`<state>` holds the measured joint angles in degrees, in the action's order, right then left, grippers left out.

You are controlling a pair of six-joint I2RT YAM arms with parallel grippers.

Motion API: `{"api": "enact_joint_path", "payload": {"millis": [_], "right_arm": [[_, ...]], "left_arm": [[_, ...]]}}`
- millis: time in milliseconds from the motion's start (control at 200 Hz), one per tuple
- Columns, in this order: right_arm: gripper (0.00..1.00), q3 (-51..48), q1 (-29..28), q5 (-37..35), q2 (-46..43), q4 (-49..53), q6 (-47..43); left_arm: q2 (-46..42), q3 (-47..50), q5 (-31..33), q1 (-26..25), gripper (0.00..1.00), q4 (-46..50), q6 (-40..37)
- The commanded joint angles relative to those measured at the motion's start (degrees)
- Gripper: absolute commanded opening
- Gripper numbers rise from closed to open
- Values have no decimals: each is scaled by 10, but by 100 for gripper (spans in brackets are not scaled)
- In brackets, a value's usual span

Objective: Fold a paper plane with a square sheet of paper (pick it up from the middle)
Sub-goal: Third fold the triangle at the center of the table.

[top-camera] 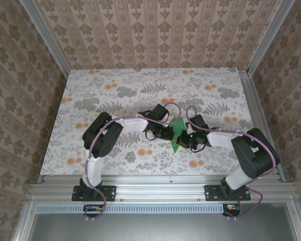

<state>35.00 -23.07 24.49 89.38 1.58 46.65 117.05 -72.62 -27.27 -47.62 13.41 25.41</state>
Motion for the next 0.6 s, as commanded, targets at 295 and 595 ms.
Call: {"api": "enact_joint_path", "payload": {"millis": [295,595], "right_arm": [[3,5,6,13,-60,39,28],[3,-7,-13,52,1,-41,48]], "left_arm": [[56,11,84,-12,10,102,-36],[59,9,74,-11,10,95,-33]]}}
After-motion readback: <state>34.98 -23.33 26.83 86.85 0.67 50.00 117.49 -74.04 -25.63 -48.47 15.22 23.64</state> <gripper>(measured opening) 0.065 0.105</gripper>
